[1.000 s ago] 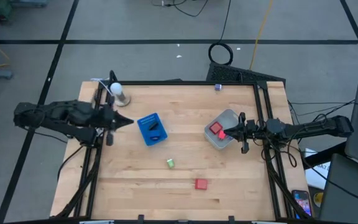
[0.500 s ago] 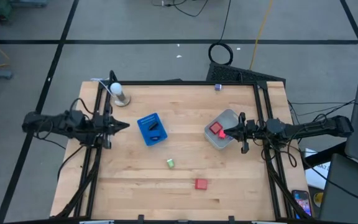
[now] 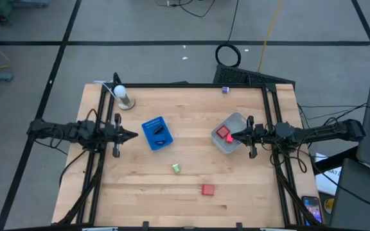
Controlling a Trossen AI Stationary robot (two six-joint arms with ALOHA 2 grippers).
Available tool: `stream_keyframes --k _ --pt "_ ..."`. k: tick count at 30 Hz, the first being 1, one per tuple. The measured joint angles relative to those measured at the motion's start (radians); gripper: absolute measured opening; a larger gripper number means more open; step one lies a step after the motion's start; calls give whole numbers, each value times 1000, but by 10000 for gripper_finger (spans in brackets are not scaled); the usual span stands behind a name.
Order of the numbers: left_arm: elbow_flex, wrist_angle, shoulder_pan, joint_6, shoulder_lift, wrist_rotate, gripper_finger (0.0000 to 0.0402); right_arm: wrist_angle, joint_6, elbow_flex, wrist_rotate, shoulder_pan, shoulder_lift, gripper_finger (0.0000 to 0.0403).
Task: Pick & Place Office items
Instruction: Put the red charger adapter into the grey bin
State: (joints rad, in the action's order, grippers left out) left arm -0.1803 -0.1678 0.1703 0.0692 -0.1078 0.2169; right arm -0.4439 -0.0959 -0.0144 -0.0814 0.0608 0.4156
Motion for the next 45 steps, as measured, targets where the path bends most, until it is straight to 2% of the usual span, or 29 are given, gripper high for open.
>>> stream_keyframes --k 5,9,14,17,21,24,32,37,45 --pt "24 2 0 -12 0 11 2 -2 16 -8 0 0 0 15" --pt "32 1 0 -20 0 16 9 54 39 -75 4 7 12 15" --pt "32 0 0 -27 0 53 13 254 95 -286 5 55 88 15" --pt "32 -10 0 -24 -1 55 14 400 110 -395 3 95 186 15" --pt "33 -24 0 -27 -1 65 14 468 111 -531 -7 146 325 15" --pt "33 -27 -1 -28 -2 65 14 536 89 -616 -66 188 439 15" --pt "33 -43 -1 -43 -2 76 14 780 -152 -862 -165 296 699 20" --pt "33 -41 -1 -47 -2 82 14 857 -260 -969 -179 352 845 68" --pt "33 -42 -1 -65 -1 82 15 870 -386 -1065 -97 409 1034 211"
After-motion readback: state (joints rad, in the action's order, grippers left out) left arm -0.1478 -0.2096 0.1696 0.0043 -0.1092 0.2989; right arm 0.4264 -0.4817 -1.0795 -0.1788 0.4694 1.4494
